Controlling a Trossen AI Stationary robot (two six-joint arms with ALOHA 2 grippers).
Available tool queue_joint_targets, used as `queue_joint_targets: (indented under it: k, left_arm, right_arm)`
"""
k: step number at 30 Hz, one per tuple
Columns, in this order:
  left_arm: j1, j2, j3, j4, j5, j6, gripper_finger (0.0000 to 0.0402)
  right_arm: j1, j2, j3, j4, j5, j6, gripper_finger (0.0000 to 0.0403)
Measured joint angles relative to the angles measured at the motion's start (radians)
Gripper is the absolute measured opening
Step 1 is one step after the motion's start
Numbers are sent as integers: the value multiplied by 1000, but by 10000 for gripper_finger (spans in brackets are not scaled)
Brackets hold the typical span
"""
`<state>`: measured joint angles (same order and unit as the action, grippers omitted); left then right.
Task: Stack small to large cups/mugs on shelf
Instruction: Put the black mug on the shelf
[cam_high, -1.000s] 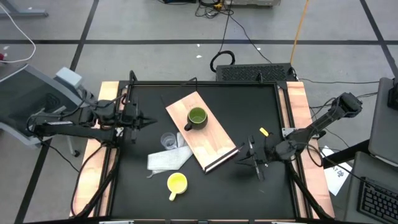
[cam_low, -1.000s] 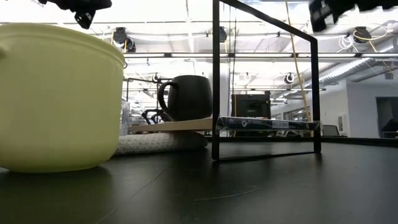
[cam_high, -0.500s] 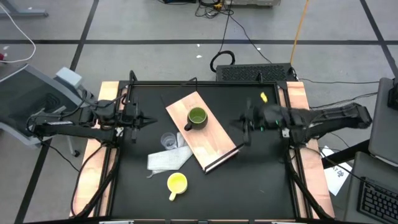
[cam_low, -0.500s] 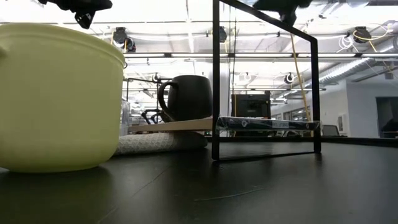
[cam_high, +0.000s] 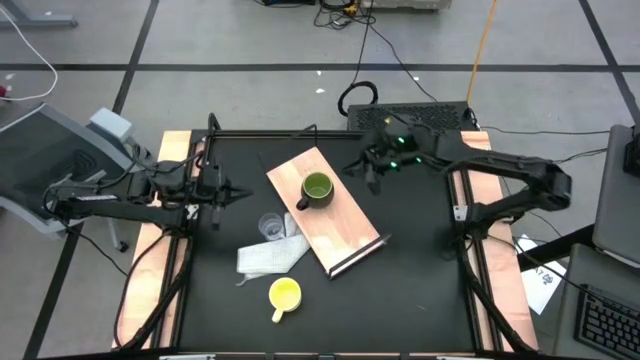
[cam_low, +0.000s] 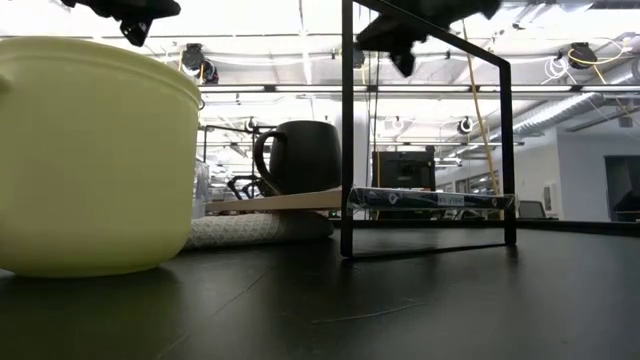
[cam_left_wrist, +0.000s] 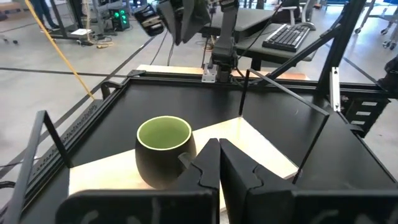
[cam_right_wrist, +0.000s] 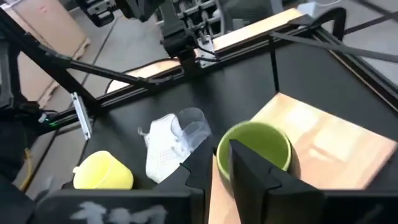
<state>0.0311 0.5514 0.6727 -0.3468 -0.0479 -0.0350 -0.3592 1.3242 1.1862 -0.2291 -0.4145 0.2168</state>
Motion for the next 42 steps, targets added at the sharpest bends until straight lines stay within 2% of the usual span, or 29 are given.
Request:
queue_joint_targets:
  k: [2,7,12,18,25,30,36,42]
  left_arm:
    - [0,0,0,-2,-6,-1,4]
    - [0,-1,0,-17,-6,-11,4]
    - [0,-25,-1,-56,-27,18,2]
    - [0,-159,-23,-95,-76,37,1]
    - [0,-393,-163,-43,-103,-46,1]
    - [0,-505,-258,11,-132,-99,1]
    - [0,-549,-361,63,-146,-60,0]
    - [0,-549,-401,65,-195,-47,0]
  right_arm:
    - [-17,62,63,-31,-10,-11,45]
    - [-72,214,243,-268,-11,-89,46]
    - [-116,285,325,-371,-10,-106,61]
    - [-134,282,329,-383,-10,-126,90]
    - [-123,282,330,-376,-11,-136,108]
    - [-108,282,330,-353,-9,-127,109]
    - [-84,296,329,-323,-8,-76,109]
    - [-91,336,327,-351,-5,-61,113]
